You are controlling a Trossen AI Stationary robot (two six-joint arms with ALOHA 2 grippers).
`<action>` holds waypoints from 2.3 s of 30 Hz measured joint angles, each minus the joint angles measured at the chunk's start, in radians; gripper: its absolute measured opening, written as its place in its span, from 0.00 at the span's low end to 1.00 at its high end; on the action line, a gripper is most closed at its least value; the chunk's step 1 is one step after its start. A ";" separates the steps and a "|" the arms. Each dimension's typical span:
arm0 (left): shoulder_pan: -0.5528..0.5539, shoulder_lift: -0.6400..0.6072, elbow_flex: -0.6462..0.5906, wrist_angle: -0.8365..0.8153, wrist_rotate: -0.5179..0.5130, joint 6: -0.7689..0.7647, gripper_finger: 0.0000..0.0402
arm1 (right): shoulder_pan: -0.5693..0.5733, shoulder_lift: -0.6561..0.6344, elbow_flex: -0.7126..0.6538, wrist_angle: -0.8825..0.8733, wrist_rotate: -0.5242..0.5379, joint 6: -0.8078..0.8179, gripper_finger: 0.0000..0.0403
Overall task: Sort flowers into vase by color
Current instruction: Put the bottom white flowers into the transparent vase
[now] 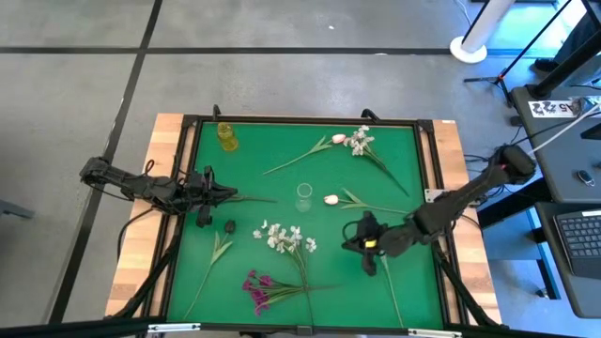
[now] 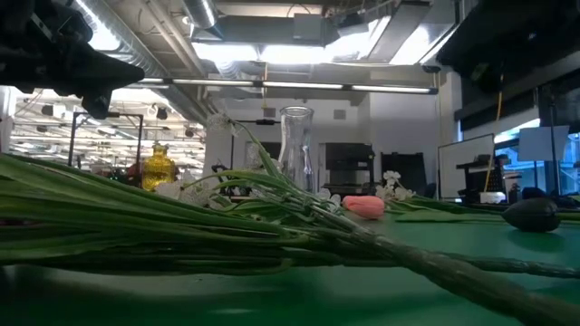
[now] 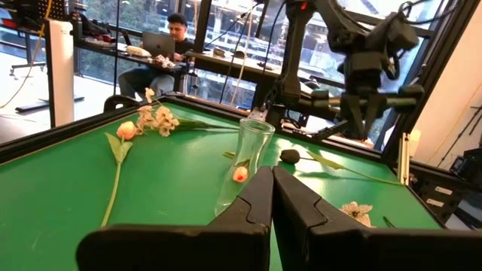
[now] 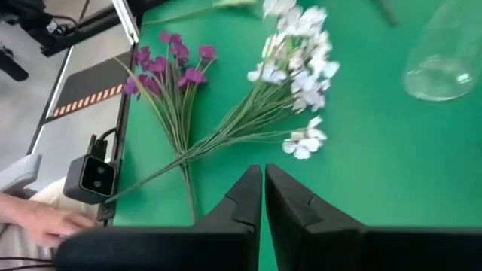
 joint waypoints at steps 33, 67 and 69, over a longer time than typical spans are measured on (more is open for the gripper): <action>0.000 -0.001 0.000 0.000 0.004 0.000 0.00 | -0.091 0.555 0.335 0.125 -0.042 0.074 0.80; 0.000 -0.001 0.000 0.000 0.008 0.000 0.00 | -0.112 0.671 0.390 0.071 -0.074 0.116 0.80; 0.000 -0.001 0.000 0.000 0.008 0.000 0.00 | -0.113 0.671 0.390 0.090 -0.098 0.116 0.80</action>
